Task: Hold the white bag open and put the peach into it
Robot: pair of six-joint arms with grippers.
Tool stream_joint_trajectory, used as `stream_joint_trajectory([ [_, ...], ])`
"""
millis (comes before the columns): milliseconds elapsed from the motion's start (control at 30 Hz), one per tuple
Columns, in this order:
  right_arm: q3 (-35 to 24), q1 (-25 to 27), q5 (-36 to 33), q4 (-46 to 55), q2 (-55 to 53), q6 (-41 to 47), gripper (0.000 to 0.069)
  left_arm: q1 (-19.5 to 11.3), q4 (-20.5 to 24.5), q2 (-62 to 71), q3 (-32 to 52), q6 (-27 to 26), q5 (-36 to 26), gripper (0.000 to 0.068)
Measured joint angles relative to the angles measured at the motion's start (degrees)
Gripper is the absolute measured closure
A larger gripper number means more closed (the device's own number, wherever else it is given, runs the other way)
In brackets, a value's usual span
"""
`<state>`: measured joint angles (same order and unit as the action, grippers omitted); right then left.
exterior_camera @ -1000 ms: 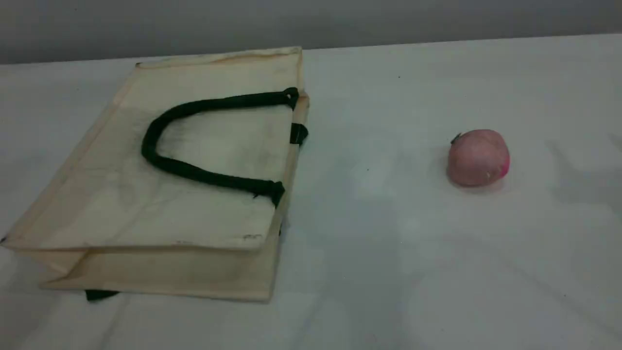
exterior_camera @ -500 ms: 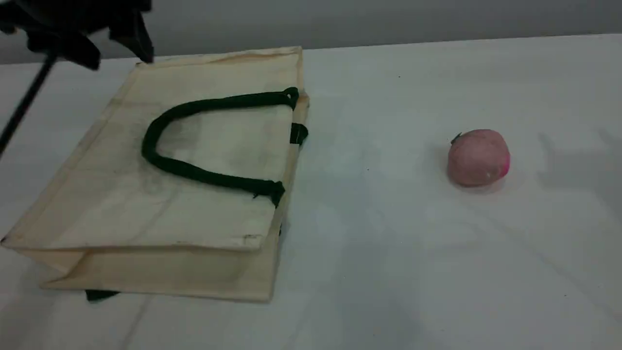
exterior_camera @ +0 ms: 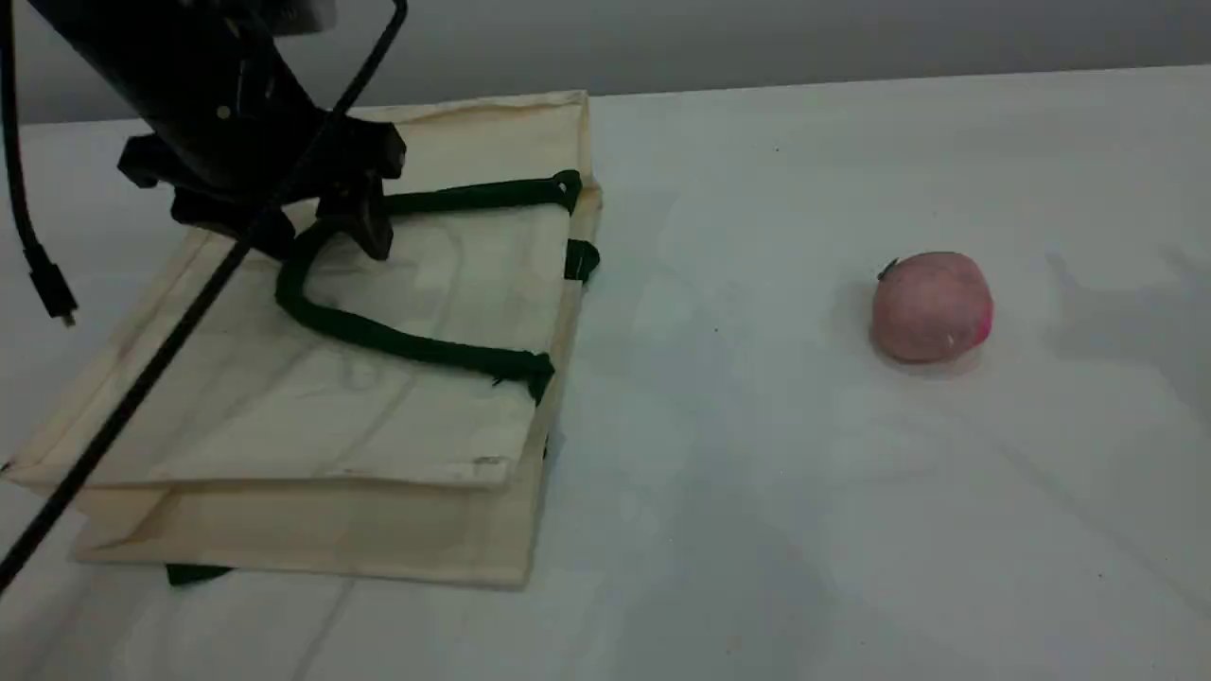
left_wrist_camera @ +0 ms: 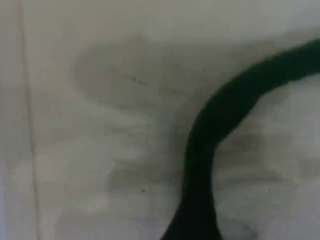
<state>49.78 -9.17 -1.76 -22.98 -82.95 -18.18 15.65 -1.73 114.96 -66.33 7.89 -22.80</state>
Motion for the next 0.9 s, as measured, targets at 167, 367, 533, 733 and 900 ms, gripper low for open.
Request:
stream_joint_trajectory([
  [167,0.0,0.0,-0.08,0.0,0.0,0.0,0.0113,0.0,0.34,-0.06,-0.19,0.0,-0.32,0.0132],
  [367,0.0,0.0,-0.27,-0.06,0.05,-0.21,0.0113,-0.06,4.4,-0.16,-0.19,0.86,-1.64,0.0132],
  [533,0.0,0.0,-0.53,-0.06,0.05,-0.21,0.0113,-0.06,5.5,-0.1,-0.19,1.68,-2.51,0.0132],
  [733,0.0,0.0,-0.71,-0.06,0.05,-0.11,0.0113,-0.11,6.34,3.19,-0.19,2.31,-2.31,0.0149],
  [900,0.0,0.0,-0.89,-0.06,0.05,-0.11,0.0113,-0.11,6.27,4.74,-0.19,2.31,-1.2,0.0186],
])
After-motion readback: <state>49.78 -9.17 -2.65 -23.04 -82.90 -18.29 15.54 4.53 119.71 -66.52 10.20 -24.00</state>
